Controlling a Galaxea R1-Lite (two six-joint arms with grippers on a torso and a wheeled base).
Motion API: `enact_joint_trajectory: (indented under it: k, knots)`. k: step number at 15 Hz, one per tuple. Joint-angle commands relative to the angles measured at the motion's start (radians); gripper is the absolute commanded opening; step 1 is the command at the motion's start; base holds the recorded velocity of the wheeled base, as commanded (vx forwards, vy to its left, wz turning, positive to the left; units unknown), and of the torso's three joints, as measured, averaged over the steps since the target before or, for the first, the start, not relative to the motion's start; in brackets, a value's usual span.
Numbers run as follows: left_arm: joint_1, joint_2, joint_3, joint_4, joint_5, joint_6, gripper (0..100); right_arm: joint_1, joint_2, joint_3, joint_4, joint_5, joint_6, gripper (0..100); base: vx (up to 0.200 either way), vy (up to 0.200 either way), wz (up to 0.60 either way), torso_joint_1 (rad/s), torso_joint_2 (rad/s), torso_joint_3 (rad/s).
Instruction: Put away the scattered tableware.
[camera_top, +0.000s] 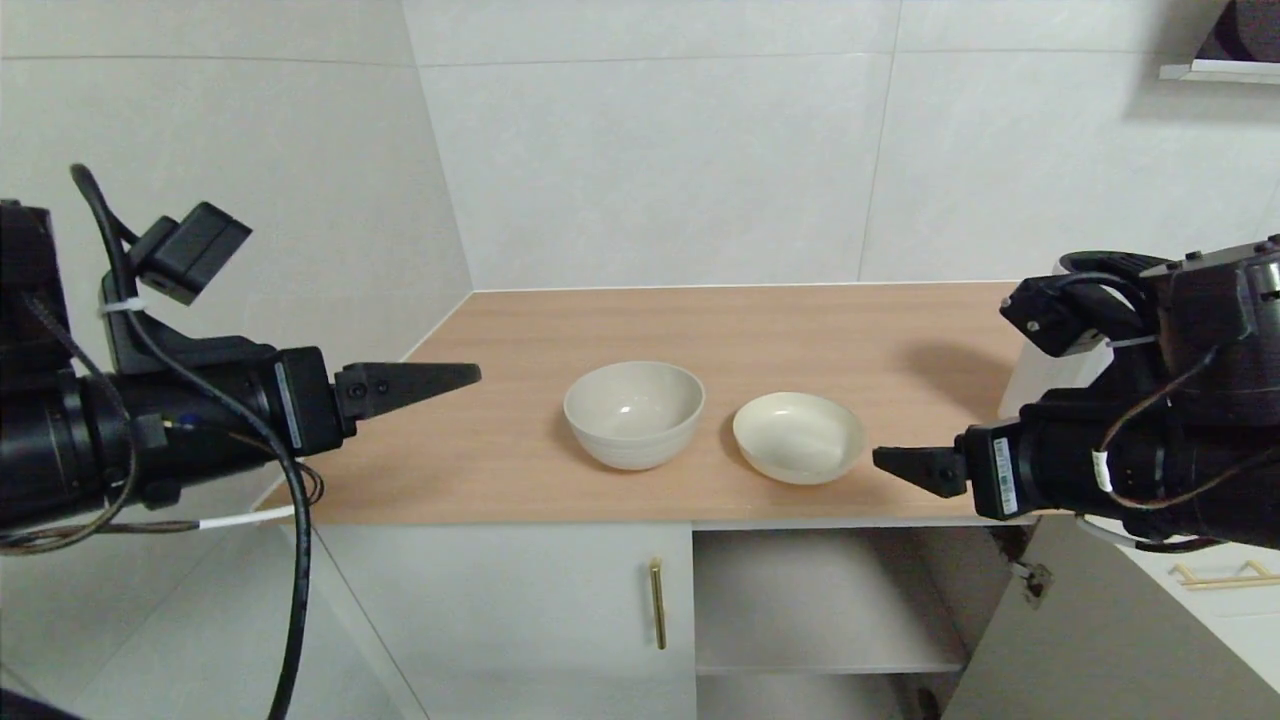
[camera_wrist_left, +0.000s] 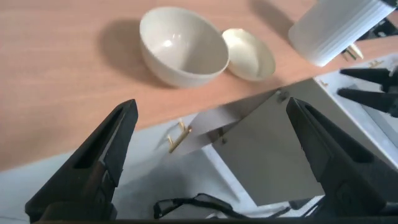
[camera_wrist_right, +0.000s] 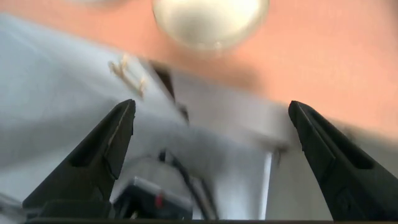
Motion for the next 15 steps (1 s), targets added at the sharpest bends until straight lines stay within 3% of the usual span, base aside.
enact_joint_trajectory:
  k: [1,4,6,7,8,10,12,14,15]
  knots:
    - [0.002,0.051,-0.104,0.004,0.005,-0.002,100,-0.026,0.063,-0.049,-0.023,0.003,-0.007,100,0.000,0.000,0.00,0.000,0.00,0.000]
    - [0.006,0.120,-0.113,0.013,0.005,-0.002,100,-0.040,0.130,-0.135,0.050,-0.003,0.082,100,0.000,0.000,0.00,0.000,0.00,0.000]
    - [0.006,0.138,-0.142,0.085,0.011,-0.018,100,-0.038,0.184,-0.202,0.112,-0.011,0.170,100,0.000,0.000,0.00,0.000,0.00,0.000]
    - [0.002,0.140,-0.192,0.168,0.017,-0.085,100,-0.038,0.201,-0.227,0.146,-0.014,0.199,100,0.000,0.000,0.00,0.000,0.00,0.000]
    - [-0.009,0.154,-0.268,0.267,0.019,-0.190,100,-0.038,0.213,-0.247,0.166,-0.015,0.220,100,0.000,0.000,0.00,0.000,0.00,0.000]
    - [-0.030,0.209,-0.324,0.330,0.034,-0.274,100,-0.037,0.227,-0.251,0.171,-0.017,0.233,100,0.000,0.000,0.00,0.000,0.00,0.000]
    - [-0.064,0.266,-0.327,0.329,0.099,-0.282,100,-0.038,0.241,-0.251,0.169,-0.018,0.243,100,0.000,0.000,0.00,0.000,0.00,0.000]
    - [-0.123,0.364,-0.343,0.298,0.272,-0.302,100,-0.038,0.259,-0.251,0.165,-0.020,0.246,100,0.000,0.000,0.00,0.000,0.00,0.000]
    - [-0.135,0.388,-0.349,0.284,0.304,-0.320,100,-0.038,0.262,-0.251,0.163,-0.020,0.248,100,0.000,0.000,0.00,0.000,0.00,0.000]
